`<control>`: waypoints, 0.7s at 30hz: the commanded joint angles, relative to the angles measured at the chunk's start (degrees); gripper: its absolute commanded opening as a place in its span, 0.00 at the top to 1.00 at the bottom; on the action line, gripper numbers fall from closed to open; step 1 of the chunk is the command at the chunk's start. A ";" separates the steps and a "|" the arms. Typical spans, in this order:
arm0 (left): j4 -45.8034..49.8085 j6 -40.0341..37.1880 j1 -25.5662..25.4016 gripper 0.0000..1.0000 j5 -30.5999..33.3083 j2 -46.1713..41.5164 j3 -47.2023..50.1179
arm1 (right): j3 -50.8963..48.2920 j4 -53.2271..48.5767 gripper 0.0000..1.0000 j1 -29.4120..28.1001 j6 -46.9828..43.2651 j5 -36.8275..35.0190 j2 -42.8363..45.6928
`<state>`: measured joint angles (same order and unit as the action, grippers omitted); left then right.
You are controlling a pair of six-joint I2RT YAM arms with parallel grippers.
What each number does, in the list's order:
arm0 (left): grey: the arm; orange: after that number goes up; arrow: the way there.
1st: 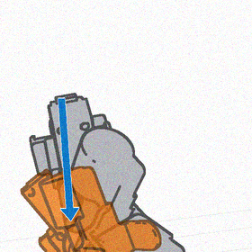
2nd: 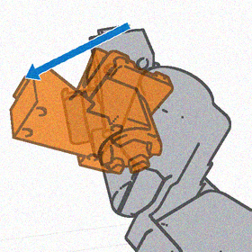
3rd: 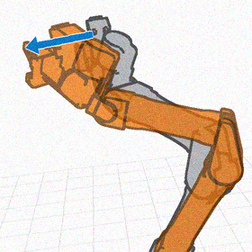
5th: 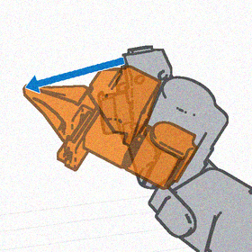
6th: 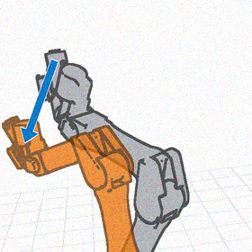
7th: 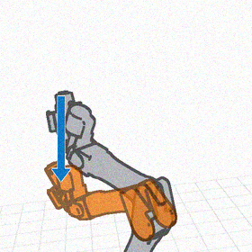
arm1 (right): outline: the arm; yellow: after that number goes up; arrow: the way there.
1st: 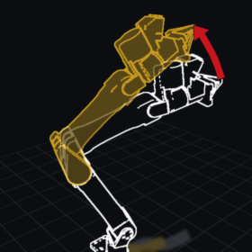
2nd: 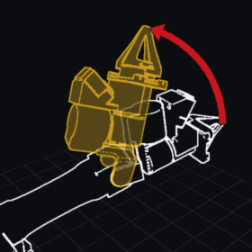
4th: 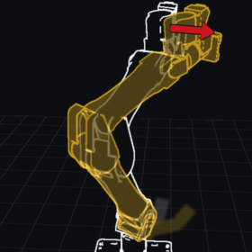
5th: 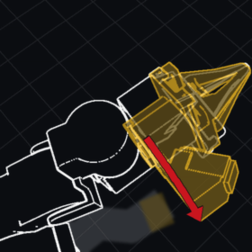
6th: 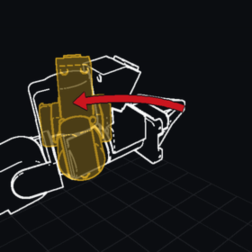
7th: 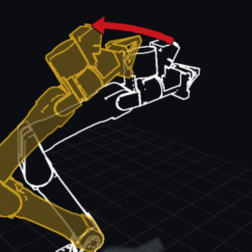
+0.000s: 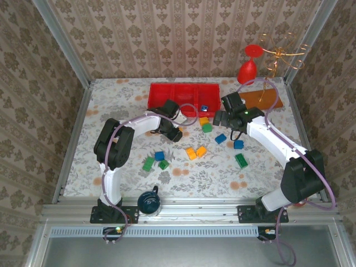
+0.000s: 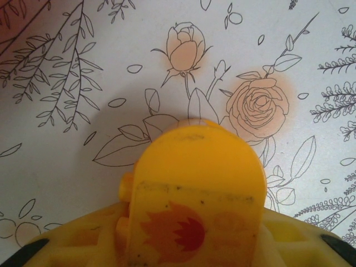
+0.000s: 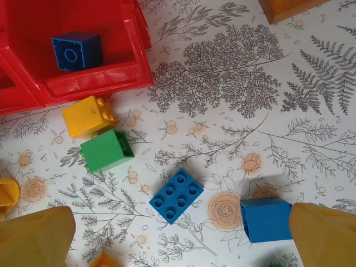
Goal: Sort the legos into containers by color
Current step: Pick up the lego from the center of the table.
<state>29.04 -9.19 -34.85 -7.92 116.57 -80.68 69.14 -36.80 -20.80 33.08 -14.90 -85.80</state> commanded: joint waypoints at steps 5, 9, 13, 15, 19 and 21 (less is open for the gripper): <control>-1.89 2.36 -0.31 0.77 -1.55 -3.12 -0.02 | -1.00 -0.15 0.00 0.09 0.93 -2.57 1.75; -2.96 4.36 -0.31 0.80 0.30 -6.44 -0.12 | -1.47 -0.03 0.00 0.06 1.28 -3.24 2.12; -4.29 6.19 -0.31 0.80 2.95 -8.50 -1.97 | -1.91 0.39 0.00 0.06 1.63 -3.37 2.21; -4.67 6.37 -0.31 0.80 4.41 -8.49 -3.71 | -2.08 0.54 0.00 0.05 1.80 -3.32 2.13; -4.00 6.55 -0.22 0.79 7.39 -5.99 -9.21 | -2.00 0.60 0.00 0.04 2.17 -3.17 1.60; -3.56 7.21 -0.14 0.79 8.43 -4.15 -12.25 | -1.91 0.59 0.00 0.04 2.25 -3.03 1.48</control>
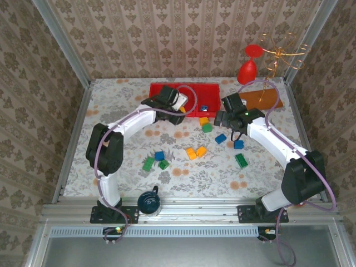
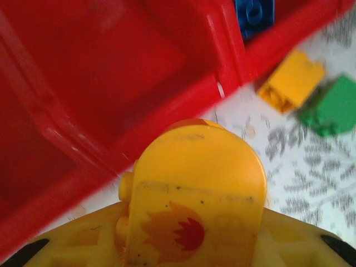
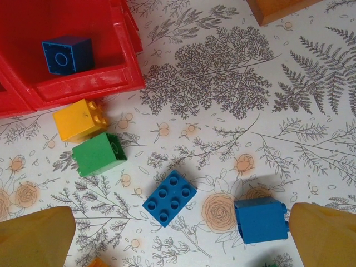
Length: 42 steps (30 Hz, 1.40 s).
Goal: Sort the legos into containers by color
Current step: Pick up the lego from the center of the table, then place the lego in the container.
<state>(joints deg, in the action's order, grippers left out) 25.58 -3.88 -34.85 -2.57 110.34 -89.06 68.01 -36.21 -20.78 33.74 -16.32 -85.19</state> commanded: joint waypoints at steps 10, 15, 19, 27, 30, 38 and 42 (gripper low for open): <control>2.19 5.37 0.22 0.78 4.76 11.64 -17.27 | -1.68 -0.03 0.00 0.03 1.79 -2.07 1.34; 2.67 6.12 0.22 0.77 6.15 14.56 -21.15 | -2.98 1.17 0.00 0.03 1.68 -1.55 1.34; 2.72 6.71 0.30 0.76 6.76 16.35 -23.36 | -3.84 1.64 0.00 0.04 1.69 -1.49 1.03; 3.39 7.15 0.40 0.69 7.84 20.05 -27.76 | -4.98 1.59 0.00 0.10 1.60 -1.49 0.37; 3.47 7.44 0.40 0.66 7.97 20.91 -28.79 | -5.84 1.22 0.00 0.37 2.33 -1.92 0.20; 2.92 8.05 0.40 0.51 8.38 21.15 -29.19 | -8.22 1.09 0.00 1.26 3.35 -1.72 1.23; 2.81 8.14 0.40 0.44 8.35 20.36 -29.22 | -8.51 0.55 0.00 1.43 3.27 -1.84 1.69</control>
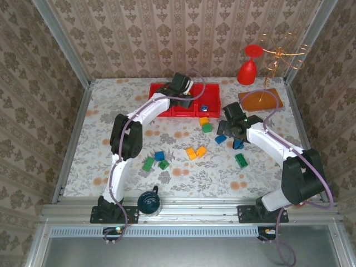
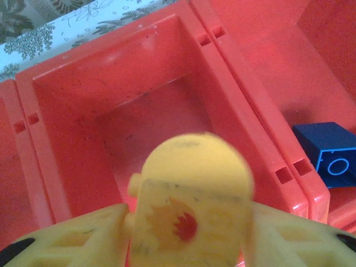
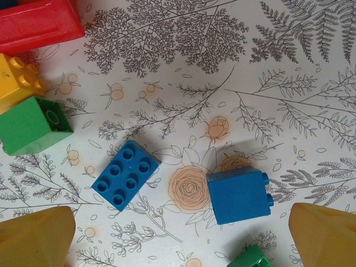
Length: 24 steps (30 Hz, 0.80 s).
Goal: Sort the legos into containers by color
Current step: Place the lego in the container, then pick up the lego from the bottom-left of the table.
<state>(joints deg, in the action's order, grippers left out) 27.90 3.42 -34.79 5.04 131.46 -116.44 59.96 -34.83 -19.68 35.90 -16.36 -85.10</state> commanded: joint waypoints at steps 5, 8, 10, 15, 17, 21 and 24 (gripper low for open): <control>-0.08 0.97 0.31 0.39 0.54 -2.79 -0.83 | -0.89 -1.12 0.00 0.32 1.26 -1.92 2.13; -0.54 1.28 0.18 0.37 0.50 -4.97 0.81 | -1.07 -1.04 0.00 0.34 1.28 -1.96 2.56; -1.25 1.53 0.07 0.36 0.48 -7.09 2.83 | -1.12 -0.94 0.00 0.35 1.30 -2.10 2.88; -3.57 2.02 -0.54 0.27 0.18 -15.60 10.79 | -1.12 -1.06 0.00 0.35 1.54 -2.97 3.53; -4.72 2.47 -0.63 0.23 0.12 -19.67 15.11 | -1.15 -1.03 0.00 0.35 1.70 -3.06 3.71; -7.28 3.68 -0.63 0.08 1.45 -28.96 26.14 | -1.08 -0.95 0.00 0.35 2.32 -3.46 4.05; -8.57 4.71 -0.63 0.00 3.20 -35.95 34.96 | -0.89 -0.85 0.00 0.34 2.75 -3.92 4.16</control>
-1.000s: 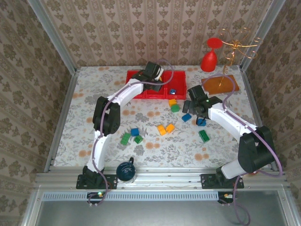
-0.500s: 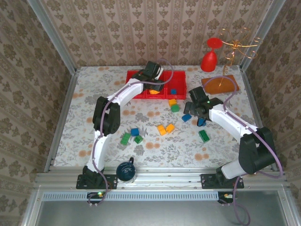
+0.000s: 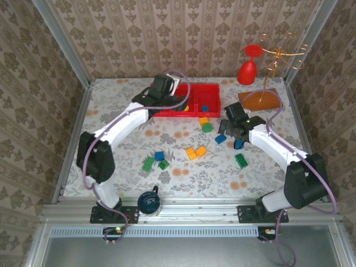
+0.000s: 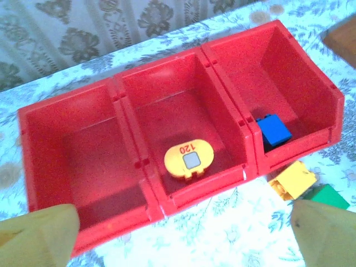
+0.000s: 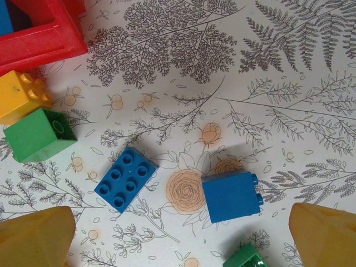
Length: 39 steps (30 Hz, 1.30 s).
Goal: Sort the legos into containers by color
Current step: Pick up the lego from the bottom-left of the table.
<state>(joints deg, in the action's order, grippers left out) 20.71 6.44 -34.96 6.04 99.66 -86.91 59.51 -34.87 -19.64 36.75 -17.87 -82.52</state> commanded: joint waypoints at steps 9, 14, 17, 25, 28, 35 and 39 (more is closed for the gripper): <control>3.46 7.56 -0.37 0.00 5.52 -23.84 30.50 | 0.71 -1.25 0.00 0.30 2.53 -3.05 2.01; 7.38 11.37 -0.46 0.00 5.39 -32.95 39.31 | 1.31 -1.44 0.00 0.30 3.14 -3.75 2.19; 8.26 12.78 -0.42 0.00 4.90 -36.51 43.01 | 1.66 -1.51 0.00 0.30 3.63 -3.76 1.92; 10.58 14.65 -0.28 0.00 4.00 -37.10 47.68 | 3.56 -2.49 0.00 0.30 4.56 -2.81 0.00; 10.48 14.98 -0.03 0.02 2.19 -36.06 48.54 | 3.60 -2.09 0.00 0.30 4.47 -2.29 -0.01; 10.15 14.62 0.86 0.05 -1.83 -34.36 49.71 | 3.62 -1.95 0.00 0.30 4.29 -2.28 0.08; 10.05 14.40 1.21 0.06 -3.70 -33.76 49.91 | 3.42 -1.78 0.00 0.29 4.38 -2.28 -0.01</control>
<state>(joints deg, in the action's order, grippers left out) 30.24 20.18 -34.28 4.89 65.34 -37.78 61.80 -35.51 -19.64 39.70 -19.31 -81.87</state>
